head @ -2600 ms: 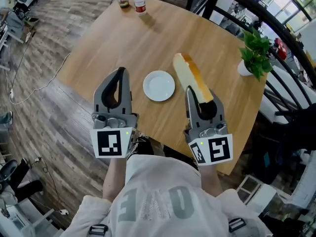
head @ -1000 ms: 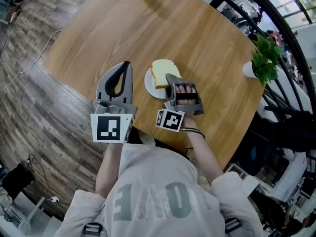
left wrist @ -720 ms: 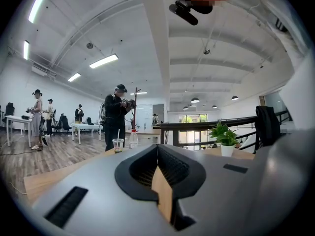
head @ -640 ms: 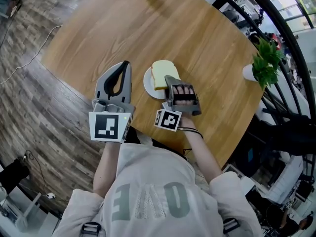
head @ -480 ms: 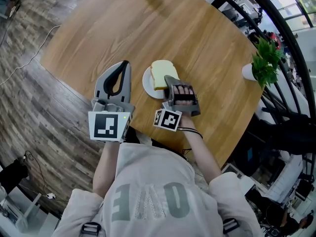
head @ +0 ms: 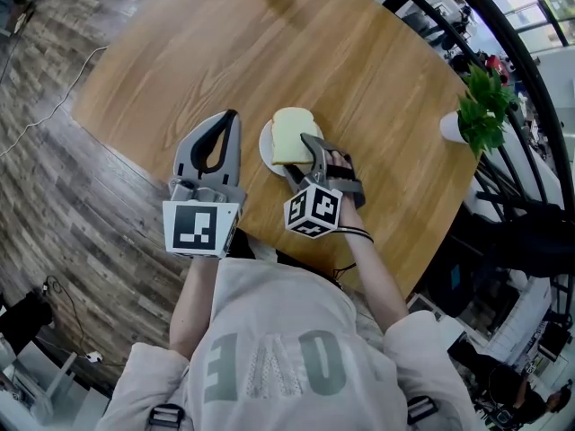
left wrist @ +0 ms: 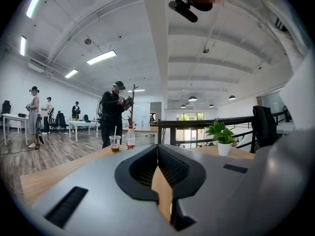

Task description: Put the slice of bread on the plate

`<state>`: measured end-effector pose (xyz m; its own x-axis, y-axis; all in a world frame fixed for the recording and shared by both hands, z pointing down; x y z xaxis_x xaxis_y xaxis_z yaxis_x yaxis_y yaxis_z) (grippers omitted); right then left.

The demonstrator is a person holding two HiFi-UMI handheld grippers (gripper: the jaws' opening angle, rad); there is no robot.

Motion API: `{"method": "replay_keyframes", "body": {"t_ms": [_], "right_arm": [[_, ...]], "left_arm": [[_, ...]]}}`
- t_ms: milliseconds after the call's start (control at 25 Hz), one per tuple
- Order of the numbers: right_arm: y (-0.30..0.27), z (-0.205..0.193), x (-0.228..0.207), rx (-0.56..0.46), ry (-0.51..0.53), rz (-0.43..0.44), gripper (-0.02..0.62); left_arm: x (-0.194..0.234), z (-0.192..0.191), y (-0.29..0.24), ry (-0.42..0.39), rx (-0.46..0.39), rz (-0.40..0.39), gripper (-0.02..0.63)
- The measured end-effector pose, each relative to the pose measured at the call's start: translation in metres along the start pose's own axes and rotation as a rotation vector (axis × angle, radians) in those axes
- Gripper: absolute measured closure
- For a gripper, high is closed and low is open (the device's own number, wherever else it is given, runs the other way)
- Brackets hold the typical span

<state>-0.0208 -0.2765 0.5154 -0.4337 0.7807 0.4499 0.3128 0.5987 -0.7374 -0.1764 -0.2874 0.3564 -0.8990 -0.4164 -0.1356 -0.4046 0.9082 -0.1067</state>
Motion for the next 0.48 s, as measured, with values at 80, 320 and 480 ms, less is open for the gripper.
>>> {"method": "replay_keyframes", "body": {"t_ms": [80,320,480], "right_arm": [[0.003,0.001,0.002,-0.008,-0.002,0.051,0.265],[0.014,0.004,0.003,-0.022,0.016,0.053,0.262],[0.029,0.015,-0.009,-0.065,-0.048,0.004,0.264]], "left_arm": [[0.0,0.0,0.0,0.001,-0.004,-0.001,0.597],[-0.001,0.003,0.0,0.0,-0.035,-0.011,0.597],[-0.002,0.01,0.001,0.006,-0.048,-0.021,0.597]]}}
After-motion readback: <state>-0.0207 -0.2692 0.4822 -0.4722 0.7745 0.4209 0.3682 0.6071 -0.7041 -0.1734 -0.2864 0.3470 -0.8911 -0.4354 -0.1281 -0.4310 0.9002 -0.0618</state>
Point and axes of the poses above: the fingertips, and each gripper's own axes: y backward along the fingers, x to its left, z out of its top, the point moved 7 cm from there along y, backward along the fingers, and after that the axes turned 8 degrees about -y, right-handed, at the moved point
